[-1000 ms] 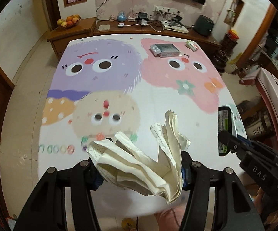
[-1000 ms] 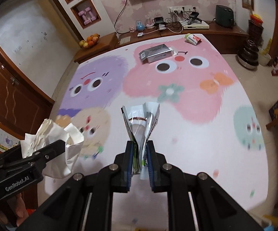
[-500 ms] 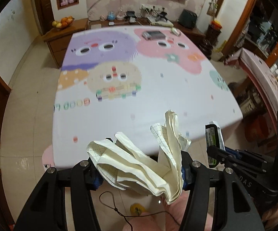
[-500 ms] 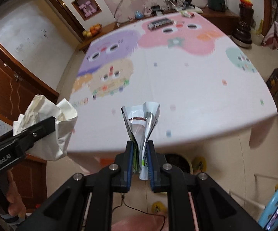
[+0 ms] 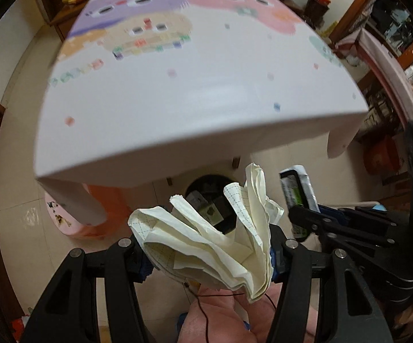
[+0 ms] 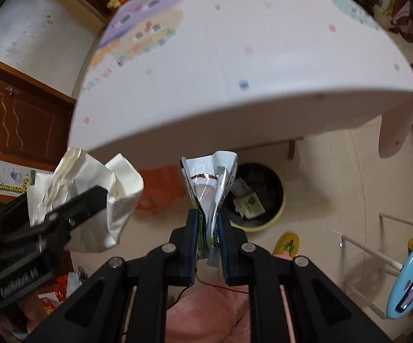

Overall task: Collect trash
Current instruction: 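Carry packet and paper over the trash bin and open both grippers, then raise both tools back toward the table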

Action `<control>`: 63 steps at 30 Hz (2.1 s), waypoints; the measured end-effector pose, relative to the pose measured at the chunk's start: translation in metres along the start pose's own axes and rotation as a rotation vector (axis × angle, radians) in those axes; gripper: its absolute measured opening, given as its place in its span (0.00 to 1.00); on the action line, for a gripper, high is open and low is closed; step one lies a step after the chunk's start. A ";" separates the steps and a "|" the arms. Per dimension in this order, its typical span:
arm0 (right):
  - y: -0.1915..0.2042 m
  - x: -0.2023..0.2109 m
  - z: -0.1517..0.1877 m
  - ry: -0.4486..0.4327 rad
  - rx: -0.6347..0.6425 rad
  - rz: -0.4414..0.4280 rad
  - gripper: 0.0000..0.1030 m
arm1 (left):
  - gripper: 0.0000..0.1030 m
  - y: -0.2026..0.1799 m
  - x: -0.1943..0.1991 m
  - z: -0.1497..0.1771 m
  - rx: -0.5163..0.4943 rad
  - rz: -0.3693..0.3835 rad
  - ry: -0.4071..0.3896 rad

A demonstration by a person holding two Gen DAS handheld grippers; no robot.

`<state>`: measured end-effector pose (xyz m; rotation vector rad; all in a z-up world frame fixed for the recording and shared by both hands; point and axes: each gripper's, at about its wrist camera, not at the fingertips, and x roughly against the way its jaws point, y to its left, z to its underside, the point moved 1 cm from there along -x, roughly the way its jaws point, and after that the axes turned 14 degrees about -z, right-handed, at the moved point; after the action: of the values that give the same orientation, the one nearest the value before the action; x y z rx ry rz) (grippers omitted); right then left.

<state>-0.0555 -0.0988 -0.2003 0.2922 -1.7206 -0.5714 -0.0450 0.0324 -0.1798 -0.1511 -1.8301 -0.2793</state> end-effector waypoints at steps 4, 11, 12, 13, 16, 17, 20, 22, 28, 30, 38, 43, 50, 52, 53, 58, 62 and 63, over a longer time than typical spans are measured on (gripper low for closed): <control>-0.030 -0.038 0.009 0.038 -0.020 0.020 0.13 | 0.55 -0.020 -0.055 0.013 0.013 0.000 0.055; -0.112 -0.133 0.020 0.116 -0.068 0.024 0.13 | 0.56 -0.045 -0.174 0.029 0.104 -0.007 0.156; -0.120 -0.142 0.020 0.123 -0.071 0.024 0.13 | 0.56 -0.048 -0.187 0.031 0.112 -0.008 0.155; -0.132 -0.155 0.021 0.130 -0.077 0.018 0.13 | 0.56 -0.051 -0.198 0.032 0.116 -0.011 0.154; -0.160 -0.183 0.022 0.144 -0.093 0.010 0.14 | 0.56 -0.061 -0.237 0.040 0.122 -0.025 0.155; -0.171 -0.195 0.022 0.149 -0.096 0.008 0.14 | 0.56 -0.065 -0.251 0.043 0.122 -0.033 0.158; -0.193 -0.220 0.021 0.152 -0.097 0.010 0.14 | 0.56 -0.071 -0.278 0.051 0.126 -0.038 0.156; -0.204 -0.233 0.021 0.150 -0.097 0.002 0.14 | 0.56 -0.075 -0.294 0.055 0.128 -0.049 0.155; -0.224 -0.265 0.021 0.152 -0.106 -0.007 0.16 | 0.58 -0.075 -0.319 0.058 0.152 -0.053 0.145; -0.228 -0.276 0.020 0.150 -0.111 -0.009 0.18 | 0.60 -0.073 -0.329 0.058 0.156 -0.051 0.144; -0.241 -0.303 0.012 0.147 -0.141 -0.023 0.34 | 0.75 -0.068 -0.348 0.055 0.160 -0.051 0.148; -0.246 -0.304 0.008 0.133 -0.140 -0.025 0.55 | 0.98 -0.059 -0.355 0.051 0.185 -0.067 0.155; -0.250 -0.298 0.010 0.114 -0.161 -0.014 0.63 | 0.99 -0.062 -0.347 0.051 0.157 -0.069 0.141; -0.250 -0.296 0.012 0.112 -0.166 -0.011 0.63 | 0.99 -0.064 -0.342 0.051 0.151 -0.066 0.136; -0.250 -0.294 0.013 0.112 -0.168 -0.008 0.63 | 0.99 -0.065 -0.337 0.051 0.147 -0.064 0.133; -0.242 -0.275 0.019 0.109 -0.194 -0.006 0.63 | 0.99 -0.067 -0.306 0.053 0.135 -0.053 0.128; -0.232 -0.248 0.026 0.105 -0.221 -0.003 0.63 | 0.99 -0.066 -0.268 0.055 0.124 -0.034 0.118; -0.230 -0.241 0.027 0.105 -0.226 -0.003 0.63 | 0.99 -0.066 -0.257 0.054 0.120 -0.032 0.113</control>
<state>-0.0513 -0.1693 -0.5270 0.1610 -1.5387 -0.7335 -0.0412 -0.0057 -0.4483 -0.0218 -1.7328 -0.1960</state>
